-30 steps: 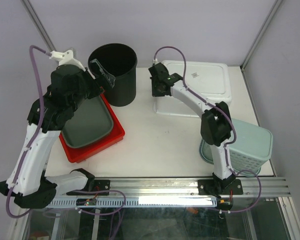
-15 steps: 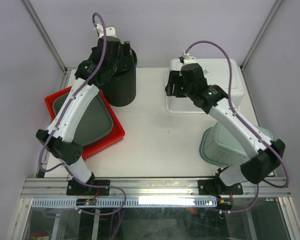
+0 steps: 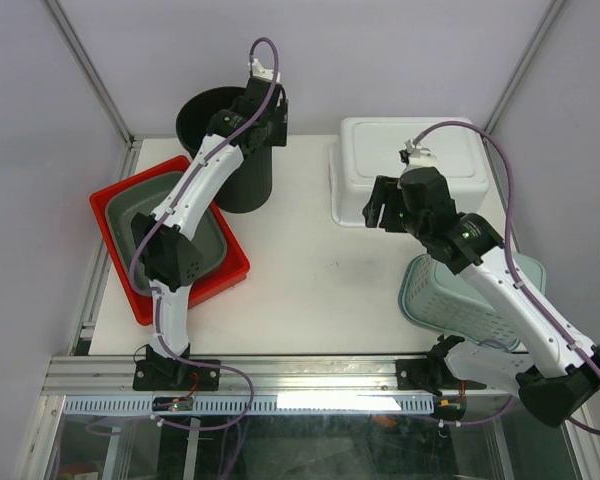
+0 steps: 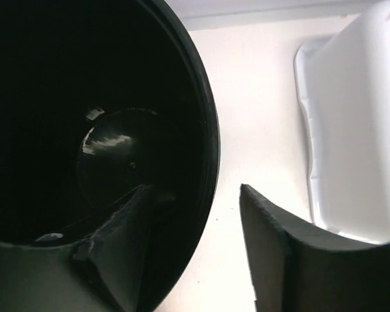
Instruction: Turn the large container upside down
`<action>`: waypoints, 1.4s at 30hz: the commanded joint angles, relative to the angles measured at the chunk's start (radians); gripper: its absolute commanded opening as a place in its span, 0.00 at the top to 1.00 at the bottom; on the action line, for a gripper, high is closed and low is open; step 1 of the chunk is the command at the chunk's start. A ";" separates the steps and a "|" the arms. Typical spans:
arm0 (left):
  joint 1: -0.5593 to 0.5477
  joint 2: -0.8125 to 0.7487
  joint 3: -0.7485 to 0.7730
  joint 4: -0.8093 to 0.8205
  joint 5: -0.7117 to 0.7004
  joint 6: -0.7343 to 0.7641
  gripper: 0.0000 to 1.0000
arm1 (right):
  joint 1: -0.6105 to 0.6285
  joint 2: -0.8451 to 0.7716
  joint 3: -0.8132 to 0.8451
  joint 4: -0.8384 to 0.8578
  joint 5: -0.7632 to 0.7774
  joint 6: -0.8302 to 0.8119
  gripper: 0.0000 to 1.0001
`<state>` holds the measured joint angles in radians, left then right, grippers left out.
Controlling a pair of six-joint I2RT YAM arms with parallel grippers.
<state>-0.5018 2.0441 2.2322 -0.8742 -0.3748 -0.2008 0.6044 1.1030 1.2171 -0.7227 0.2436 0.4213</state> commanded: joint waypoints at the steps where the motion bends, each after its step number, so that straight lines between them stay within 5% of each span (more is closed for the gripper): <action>1: 0.006 0.004 0.068 0.018 0.030 0.032 0.54 | -0.002 -0.062 0.024 -0.005 0.060 0.021 0.35; 4: 0.006 0.013 0.086 0.012 0.063 0.033 0.83 | -0.002 -0.069 0.034 -0.009 0.079 0.019 0.35; 7: 0.005 -0.002 0.121 0.007 0.125 0.024 1.00 | -0.003 -0.073 0.044 -0.013 0.087 0.021 0.35; 16: -0.004 -0.208 0.163 0.040 0.421 -0.143 1.00 | -0.003 -0.090 0.065 -0.023 0.098 0.022 0.35; 23: 0.034 -0.429 -0.057 0.046 0.644 -0.269 1.00 | -0.015 -0.136 0.146 -0.066 0.121 -0.004 0.23; 27: 0.069 -0.536 -0.289 0.123 0.828 -0.333 1.00 | -0.095 -0.128 0.184 -0.111 -0.063 0.011 0.14; 36: 0.084 -0.696 -0.788 0.570 1.190 -0.593 1.00 | -0.478 -0.140 -0.015 0.021 -0.863 0.252 0.13; 42: 0.084 -0.684 -0.967 0.741 1.232 -0.653 1.00 | -0.516 -0.193 -0.138 -0.022 -0.865 0.306 0.13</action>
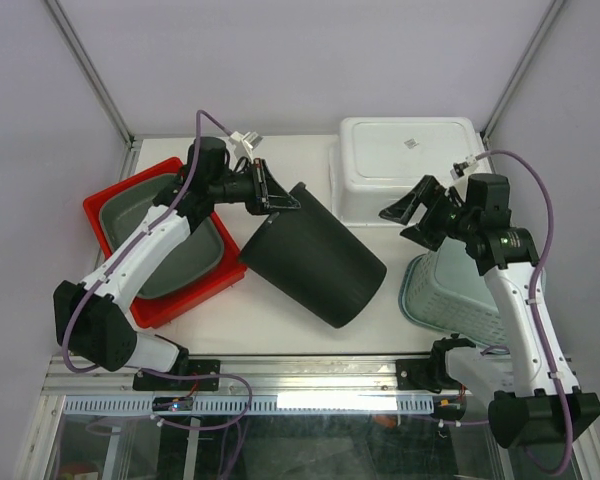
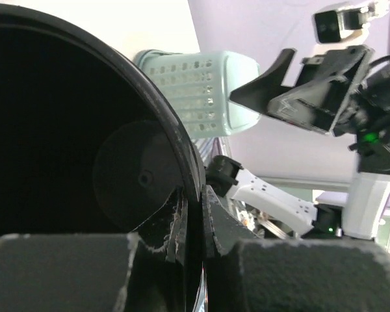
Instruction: Turn the large container upside down
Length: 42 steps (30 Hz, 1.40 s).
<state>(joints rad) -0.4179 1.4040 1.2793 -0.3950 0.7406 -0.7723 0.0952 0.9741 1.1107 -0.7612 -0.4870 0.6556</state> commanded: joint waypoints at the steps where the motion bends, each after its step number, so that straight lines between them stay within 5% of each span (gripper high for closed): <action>1: 0.000 -0.030 -0.024 0.262 0.117 -0.070 1.00 | -0.007 -0.074 -0.046 0.002 -0.125 0.073 0.13; 4: 0.002 0.014 -0.056 0.258 0.117 -0.013 1.00 | -0.008 -0.092 -0.081 -0.057 -0.086 0.063 0.13; 7: 0.002 0.067 -0.047 0.179 0.070 0.102 0.59 | -0.007 -0.116 -0.099 -0.124 -0.033 0.049 0.14; 10: 0.000 0.079 0.012 0.033 -0.057 0.227 0.36 | -0.007 -0.146 -0.123 -0.168 -0.011 0.065 0.16; 19: -0.004 0.050 0.139 -0.179 -0.288 0.441 0.21 | 0.019 -0.224 -0.257 -0.173 -0.029 0.193 0.25; 25: -0.022 0.042 0.126 -0.208 -0.324 0.505 0.27 | 0.057 -0.224 -0.319 -0.097 -0.052 0.264 0.46; 31: -0.034 0.063 0.107 -0.234 -0.372 0.526 0.56 | 0.087 -0.208 -0.325 -0.037 -0.081 0.298 0.65; 36: -0.035 0.081 0.092 -0.235 -0.383 0.524 0.85 | 0.092 -0.235 -0.331 0.055 -0.131 0.335 0.99; 42: -0.035 0.084 0.085 -0.235 -0.408 0.522 0.86 | 0.092 -0.270 -0.230 0.125 -0.134 0.340 1.00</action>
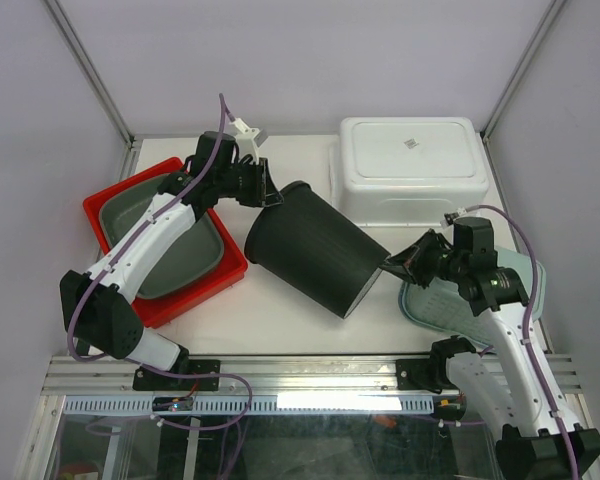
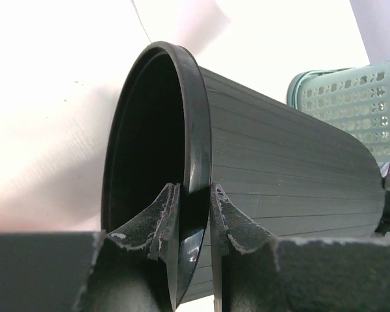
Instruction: Turn the large container upside down
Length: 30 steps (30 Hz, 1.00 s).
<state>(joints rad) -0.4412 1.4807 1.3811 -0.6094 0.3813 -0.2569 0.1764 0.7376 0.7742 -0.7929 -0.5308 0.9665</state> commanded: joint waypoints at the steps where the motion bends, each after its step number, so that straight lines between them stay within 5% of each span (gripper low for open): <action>1: -0.011 0.007 -0.019 -0.020 -0.052 0.007 0.86 | 0.011 -0.026 0.129 0.166 -0.098 0.021 1.00; 11: -0.011 0.015 -0.080 0.075 -0.046 -0.042 0.84 | 0.063 0.080 0.274 0.322 -0.073 0.024 1.00; 18: -0.011 0.114 -0.086 0.225 -0.018 -0.114 0.84 | 0.318 0.218 0.314 0.477 0.112 0.022 1.00; 25: -0.011 0.310 0.074 0.280 0.030 -0.159 0.85 | 0.486 0.379 0.397 0.535 0.253 -0.025 1.00; 30: -0.008 0.436 0.215 0.274 -0.006 -0.167 0.78 | 0.489 0.412 0.426 0.533 0.279 -0.057 0.79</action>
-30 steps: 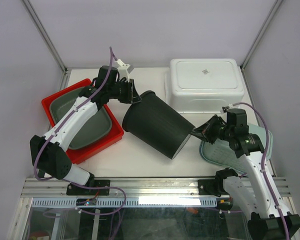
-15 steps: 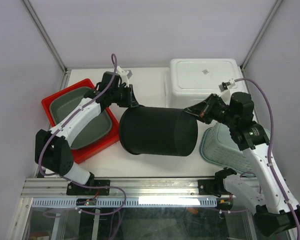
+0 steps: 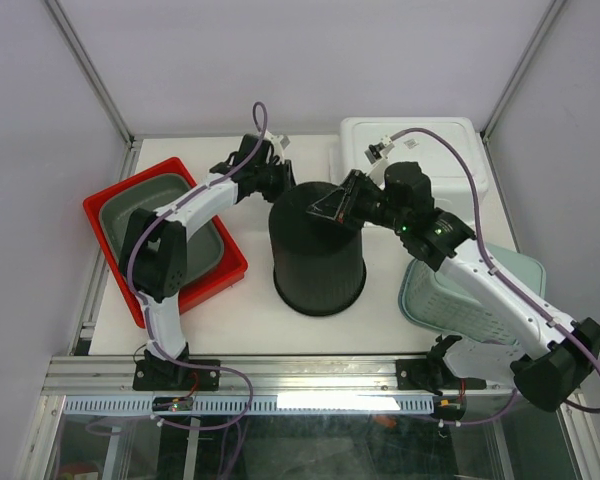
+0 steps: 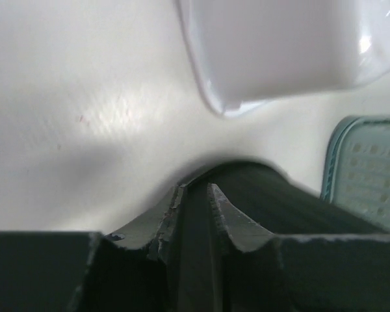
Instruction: Turn the large container upside down
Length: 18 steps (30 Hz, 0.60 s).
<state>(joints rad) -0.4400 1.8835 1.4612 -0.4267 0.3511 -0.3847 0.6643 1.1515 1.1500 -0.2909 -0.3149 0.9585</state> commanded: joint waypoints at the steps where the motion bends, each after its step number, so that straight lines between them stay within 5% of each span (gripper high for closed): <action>1: -0.006 0.047 0.168 0.079 0.017 -0.037 0.73 | 0.000 -0.004 0.060 0.019 0.050 -0.058 0.73; 7: 0.045 0.038 0.270 -0.022 -0.068 -0.014 0.43 | 0.000 -0.144 0.082 -0.169 0.136 -0.225 0.57; 12: 0.100 -0.048 0.369 -0.124 -0.132 0.016 0.34 | 0.000 -0.311 -0.038 -0.349 0.204 -0.425 0.56; 18: 0.107 -0.262 0.377 -0.294 -0.320 0.069 0.18 | 0.003 -0.392 -0.229 -0.427 0.080 -0.501 0.54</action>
<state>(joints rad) -0.3206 1.8442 1.8099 -0.6273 0.1673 -0.3683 0.6636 0.7429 1.0328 -0.6437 -0.1684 0.5529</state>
